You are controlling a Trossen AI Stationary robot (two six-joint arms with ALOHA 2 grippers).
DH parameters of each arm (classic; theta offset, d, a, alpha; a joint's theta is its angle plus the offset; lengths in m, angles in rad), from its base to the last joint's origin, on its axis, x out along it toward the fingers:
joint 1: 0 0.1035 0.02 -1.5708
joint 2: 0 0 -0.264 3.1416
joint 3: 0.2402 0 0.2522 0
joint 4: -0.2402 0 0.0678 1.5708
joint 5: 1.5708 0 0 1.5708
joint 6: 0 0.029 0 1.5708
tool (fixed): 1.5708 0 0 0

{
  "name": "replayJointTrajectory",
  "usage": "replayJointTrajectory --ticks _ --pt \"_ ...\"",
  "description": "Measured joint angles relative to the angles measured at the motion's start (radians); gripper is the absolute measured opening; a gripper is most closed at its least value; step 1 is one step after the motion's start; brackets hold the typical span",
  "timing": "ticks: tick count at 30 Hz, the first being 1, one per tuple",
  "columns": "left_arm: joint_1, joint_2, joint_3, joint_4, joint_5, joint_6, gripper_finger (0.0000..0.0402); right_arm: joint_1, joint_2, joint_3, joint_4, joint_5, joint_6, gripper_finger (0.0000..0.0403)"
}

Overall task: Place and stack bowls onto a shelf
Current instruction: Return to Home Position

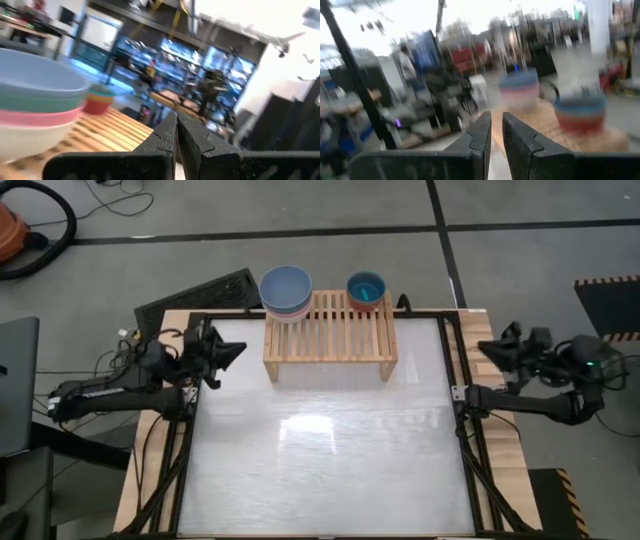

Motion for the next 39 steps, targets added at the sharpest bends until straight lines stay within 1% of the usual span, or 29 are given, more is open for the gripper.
replayJointTrajectory --ticks 2,4,6,8,10,11,12,15,17,21,23,26,31,33,34,37,39 --pt "-0.009 -0.075 -0.056 -0.014 -0.057 0.000 0.0000 -0.004 0.004 -0.017 0.051 -0.007 -0.001 0.0076" --pt "-0.018 -0.140 -0.114 -0.028 -0.120 -0.003 0.0000 -0.002 -0.006 -0.048 0.032 -0.005 0.000 0.0076" --pt "-0.027 -0.200 -0.174 -0.024 -0.177 -0.007 0.0000 -0.002 -0.021 -0.070 0.061 -0.001 0.008 0.0076" --pt "-0.038 -0.243 -0.228 -0.004 -0.203 -0.009 0.0000 -0.003 -0.022 -0.084 0.061 0.002 0.013 0.0076" --pt "-0.049 -0.280 -0.280 0.029 -0.208 -0.020 0.0000 -0.003 -0.021 -0.118 0.065 -0.003 0.004 0.0076" --pt "-0.055 -0.291 -0.304 0.053 -0.208 -0.025 0.0000 -0.003 -0.022 -0.146 0.102 -0.006 0.002 0.0076" --pt "-0.061 -0.303 -0.326 0.072 -0.205 -0.025 0.0000 -0.003 -0.022 -0.177 0.137 -0.010 0.003 0.0076" --pt "-0.082 -0.317 -0.383 0.129 -0.178 -0.036 0.0000 -0.001 -0.021 -0.272 0.164 -0.028 0.010 0.0076" --pt "-0.091 -0.325 -0.408 0.137 -0.145 -0.075 0.0000 -0.001 -0.023 -0.342 0.243 -0.037 0.024 0.0076" --pt "-0.094 -0.333 -0.443 0.142 -0.031 -0.154 0.0000 -0.001 -0.021 -0.479 0.337 -0.129 0.028 0.0076" --pt "-0.095 -0.333 -0.444 0.144 -0.003 -0.178 0.0000 0.000 -0.023 -0.546 0.400 -0.165 0.029 0.0076" --pt "-0.095 -0.333 -0.444 0.152 0.011 -0.182 0.0000 0.000 -0.021 -0.653 0.450 -0.169 0.048 0.0076" --pt "-0.106 -0.333 -0.445 0.138 0.056 -0.179 0.0000 0.000 -0.022 -0.824 0.615 -0.169 0.112 0.0076" --pt "-0.124 -0.332 -0.445 0.117 0.064 -0.179 0.0000 0.009 -0.020 -0.877 0.753 -0.173 0.129 0.0076" --pt "-0.135 -0.332 -0.445 0.111 0.067 -0.177 0.0000 0.018 -0.019 -0.885 0.784 -0.174 0.108 0.0076" --pt "-0.171 -0.333 -0.445 0.071 0.073 -0.175 0.0000 0.044 -0.004 -0.885 0.781 -0.180 0.029 0.0076" --pt "-0.190 -0.332 -0.445 0.041 0.073 -0.176 0.0000 0.055 -0.009 -0.885 0.776 -0.168 0.006 0.0076"
